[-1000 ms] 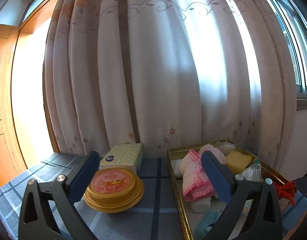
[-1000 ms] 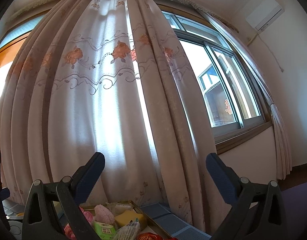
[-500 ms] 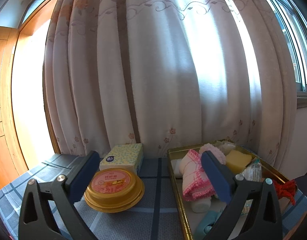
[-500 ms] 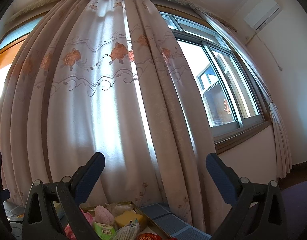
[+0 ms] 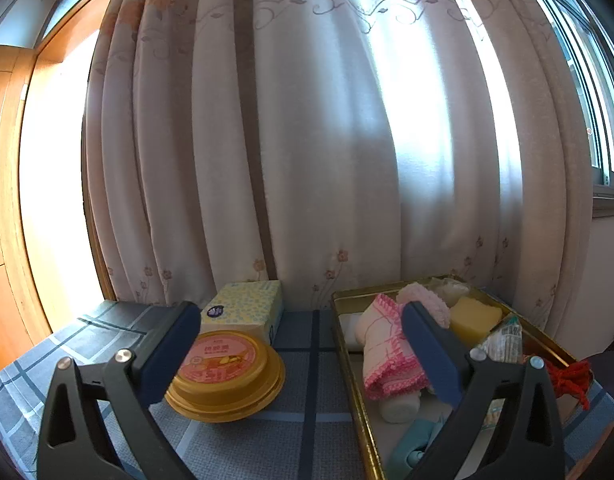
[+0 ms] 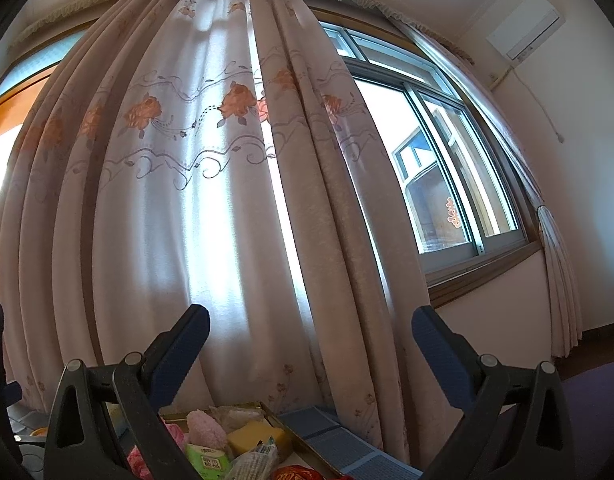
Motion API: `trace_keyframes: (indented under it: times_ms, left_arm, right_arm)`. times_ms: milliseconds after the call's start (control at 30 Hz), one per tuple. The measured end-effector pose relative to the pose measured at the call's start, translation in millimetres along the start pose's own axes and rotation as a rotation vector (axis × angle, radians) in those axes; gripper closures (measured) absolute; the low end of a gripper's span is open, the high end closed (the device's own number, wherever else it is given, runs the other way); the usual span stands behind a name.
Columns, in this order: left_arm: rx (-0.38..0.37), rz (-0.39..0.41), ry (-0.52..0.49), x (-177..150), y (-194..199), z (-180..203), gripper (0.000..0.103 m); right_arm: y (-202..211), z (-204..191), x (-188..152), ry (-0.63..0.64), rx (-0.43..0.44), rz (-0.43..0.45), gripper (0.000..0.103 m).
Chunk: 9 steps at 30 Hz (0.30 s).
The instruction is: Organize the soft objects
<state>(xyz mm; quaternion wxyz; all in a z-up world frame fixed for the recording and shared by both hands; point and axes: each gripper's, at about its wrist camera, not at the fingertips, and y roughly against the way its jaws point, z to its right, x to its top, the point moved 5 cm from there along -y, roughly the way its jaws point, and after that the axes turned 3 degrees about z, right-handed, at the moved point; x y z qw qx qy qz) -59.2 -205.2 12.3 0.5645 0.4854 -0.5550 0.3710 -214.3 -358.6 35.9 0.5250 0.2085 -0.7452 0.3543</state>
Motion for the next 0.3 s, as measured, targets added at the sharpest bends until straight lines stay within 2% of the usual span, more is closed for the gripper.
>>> trace_keyframes:
  times_ms: [300]
  left_arm:
    - [-0.009,-0.044,0.037,-4.9,-5.6,-2.8,0.001]
  right_arm:
    - [-0.5,0.0,0.2,0.000,0.001,-0.001,0.001]
